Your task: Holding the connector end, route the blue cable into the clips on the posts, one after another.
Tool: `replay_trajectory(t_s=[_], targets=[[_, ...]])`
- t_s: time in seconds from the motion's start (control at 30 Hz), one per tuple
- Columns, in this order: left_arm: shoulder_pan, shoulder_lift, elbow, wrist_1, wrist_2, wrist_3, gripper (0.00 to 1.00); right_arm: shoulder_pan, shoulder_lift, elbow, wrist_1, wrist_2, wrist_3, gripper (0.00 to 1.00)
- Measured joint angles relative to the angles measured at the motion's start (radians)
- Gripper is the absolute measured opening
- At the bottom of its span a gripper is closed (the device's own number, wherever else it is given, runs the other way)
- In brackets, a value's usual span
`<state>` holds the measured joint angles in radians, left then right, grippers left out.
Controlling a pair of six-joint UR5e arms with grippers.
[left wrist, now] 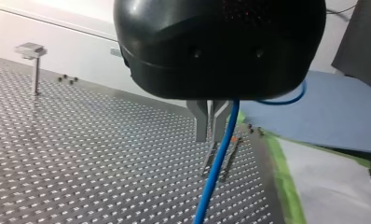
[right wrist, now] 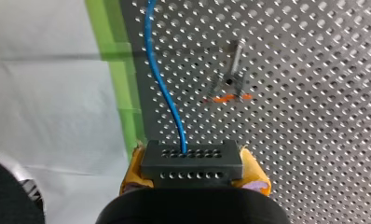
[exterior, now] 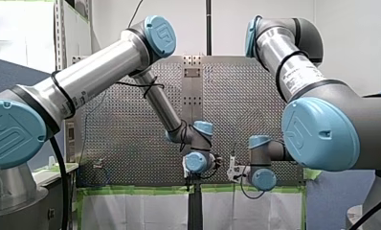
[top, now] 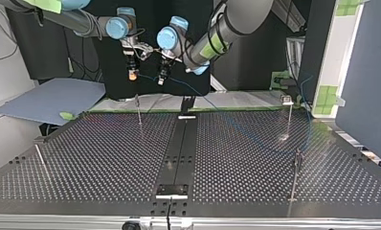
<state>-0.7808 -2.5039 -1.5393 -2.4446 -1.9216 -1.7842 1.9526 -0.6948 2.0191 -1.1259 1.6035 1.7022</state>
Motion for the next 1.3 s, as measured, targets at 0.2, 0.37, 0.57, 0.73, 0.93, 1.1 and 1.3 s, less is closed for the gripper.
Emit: replay_trajectory(t_s=[0.2, 0.37, 0.57, 0.73, 0.93, 1.1, 1.3], targets=[[-0.008, -0.052, 0.056, -0.018, -0.002, -0.009, 0.0, -0.059, -0.002, -0.005, -0.023, -0.045, 0.009, 0.0], [-0.007, -0.064, 0.072, -0.021, 0.0, -0.012, 0.0, -0.093, -0.002, -0.007, -0.035, -0.059, 0.024, 0.0], [-0.006, -0.07, 0.075, -0.024, 0.0, -0.012, 0.0, -0.108, -0.003, -0.008, -0.029, -0.065, 0.026, 0.0], [-0.011, -0.097, 0.095, -0.044, -0.004, 0.0, 0.0, -0.115, -0.003, -0.019, 0.005, -0.068, 0.014, 0.0], [-0.02, -0.151, 0.148, -0.092, -0.021, 0.001, 0.0, -0.132, -0.003, -0.026, 0.034, -0.07, 0.001, 0.0], [-0.023, -0.175, 0.202, -0.104, -0.06, 0.019, 0.0, -0.148, -0.001, -0.038, 0.036, -0.071, 0.003, 0.0], [-0.028, -0.179, 0.25, -0.103, -0.087, 0.049, 0.0, -0.166, 0.007, -0.052, 0.036, -0.073, 0.003, 0.0]])
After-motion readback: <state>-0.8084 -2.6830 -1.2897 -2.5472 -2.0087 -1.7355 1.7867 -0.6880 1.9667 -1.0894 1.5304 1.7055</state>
